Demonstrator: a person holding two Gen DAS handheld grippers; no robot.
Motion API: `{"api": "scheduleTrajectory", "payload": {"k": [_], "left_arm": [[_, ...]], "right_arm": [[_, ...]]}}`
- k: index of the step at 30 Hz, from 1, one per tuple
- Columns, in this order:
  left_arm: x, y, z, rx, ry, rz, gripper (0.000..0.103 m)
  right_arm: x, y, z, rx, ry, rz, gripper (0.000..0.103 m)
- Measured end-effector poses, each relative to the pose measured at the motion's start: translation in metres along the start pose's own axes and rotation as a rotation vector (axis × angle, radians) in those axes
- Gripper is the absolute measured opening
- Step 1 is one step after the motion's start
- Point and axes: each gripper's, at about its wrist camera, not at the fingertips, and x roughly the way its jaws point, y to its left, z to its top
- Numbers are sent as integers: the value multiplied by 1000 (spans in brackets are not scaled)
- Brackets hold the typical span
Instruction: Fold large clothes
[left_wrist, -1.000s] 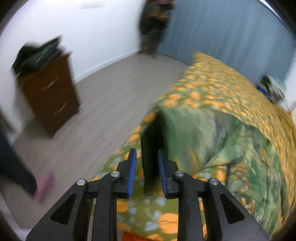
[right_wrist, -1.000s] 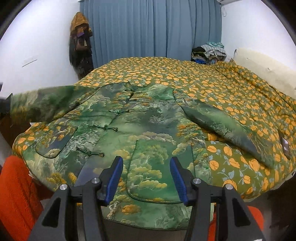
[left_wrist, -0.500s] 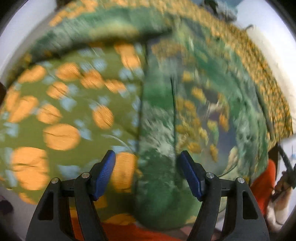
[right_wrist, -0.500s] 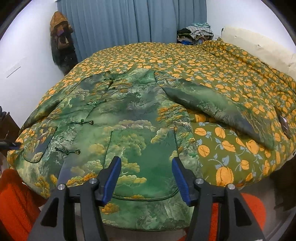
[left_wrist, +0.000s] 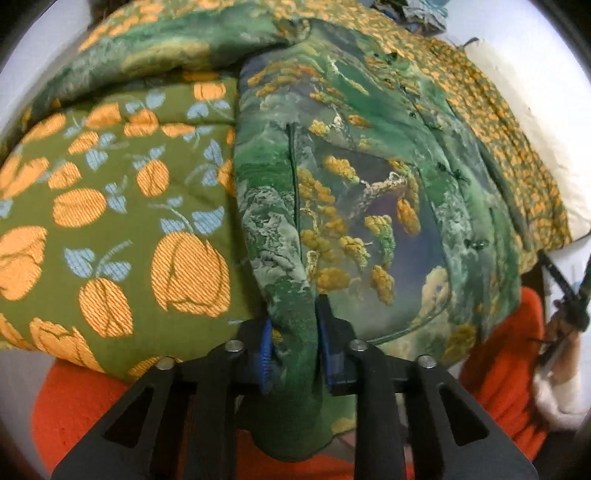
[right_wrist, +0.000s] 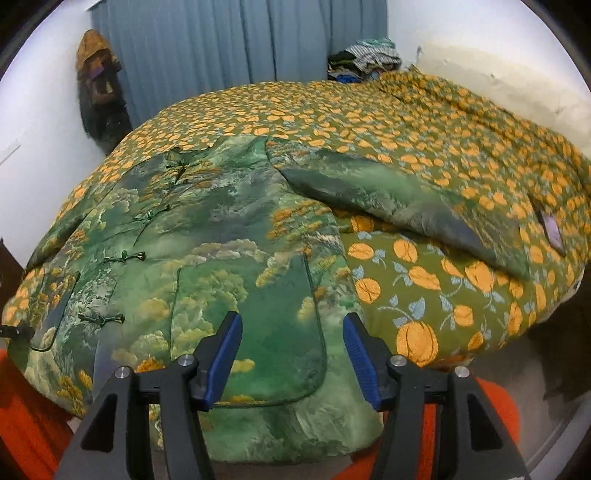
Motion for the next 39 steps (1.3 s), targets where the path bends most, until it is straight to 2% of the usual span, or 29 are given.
{"api": "scheduleTrajectory", "payload": {"k": [1,2,5,6,7,8,10,12,13,16,18,20,24,27,30,33,36,39], "left_arm": [[-10,10,6,1,-14,19,41],[-15,8,8,7,-35,33,44],[-40,8,10,37,-125,52,62],[-49,2,13,48,-173,63,73],[-59,3,11,57,-209,74,83],[-70,-3,11,70,-269,93,87],[-91,-11,12,75,-389,129,100],[-106,-22,15,66,-523,156,101],[-111,-23,16,60,-554,164,102],[-114,-30,23,38,-587,158,102],[-107,-36,25,30,-599,150,102],[-99,-42,22,39,-592,151,102],[-83,-53,11,85,-508,192,102],[-88,-57,-12,75,-526,195,102],[-90,-66,-20,84,-536,178,102],[-90,-75,-24,100,-532,147,102],[-92,-81,-28,108,-524,123,102],[-94,-84,-33,122,-535,146,102]], "right_arm": [[1,4,0,-12,0,3,58],[1,9,1,-24,0,6,58],[-4,18,3,-59,-16,-6,58],[-7,22,4,-80,-31,-21,63],[-10,25,5,-95,-47,-42,75],[-13,27,6,-107,-67,-61,79],[-16,31,9,-123,-98,-93,82],[-17,34,12,-127,-106,-99,82],[-17,34,13,-127,-107,-87,82],[-21,38,16,-106,-125,-41,82],[-25,41,16,-101,-142,-66,82],[-30,42,14,-112,-161,-51,82],[-40,37,9,-97,-203,68,82],[-48,39,3,-129,-261,82,82],[-53,48,-2,-193,-310,89,83],[-52,58,-4,-238,-316,107,84],[-49,71,-4,-255,-275,134,84],[-52,80,-2,-259,-244,177,84]]}}
